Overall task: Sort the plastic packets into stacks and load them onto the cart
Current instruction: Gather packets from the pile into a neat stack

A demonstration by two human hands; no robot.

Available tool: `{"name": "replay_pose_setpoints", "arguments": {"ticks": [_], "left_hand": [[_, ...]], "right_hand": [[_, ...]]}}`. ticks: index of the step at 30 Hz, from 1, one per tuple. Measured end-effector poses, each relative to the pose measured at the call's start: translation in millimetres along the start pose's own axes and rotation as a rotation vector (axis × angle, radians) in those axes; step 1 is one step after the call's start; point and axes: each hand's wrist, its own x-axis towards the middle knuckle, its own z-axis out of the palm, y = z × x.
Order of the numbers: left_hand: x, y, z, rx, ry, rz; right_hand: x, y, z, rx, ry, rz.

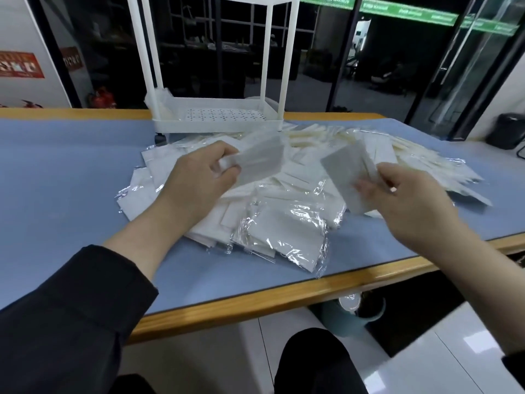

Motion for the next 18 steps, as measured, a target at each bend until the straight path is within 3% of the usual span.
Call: {"name": "replay_pose_setpoints", "arguments": {"ticks": [6,9,13,18], "left_hand": [[3.5,-10.4,-9.6,-0.028,0.093,-0.075],[4.6,-16.3,-13.5,-0.033,0.109,-0.093],[6.4,-17.8,-16.5,-0.038,0.127,-0.093],[6.6,-17.0,-16.3,-0.076,0.116,-0.100]], "right_hand": [[-3.8,-41.0,24.9,-0.235,-0.597,-0.033],[-7.5,-44.8,48.5,-0.345,-0.599,-0.144],[-5.9,-50.5,54.6,-0.434,-0.564,-0.112],[13.2,-47.6,58.0,-0.507,-0.682,-0.120]]}}
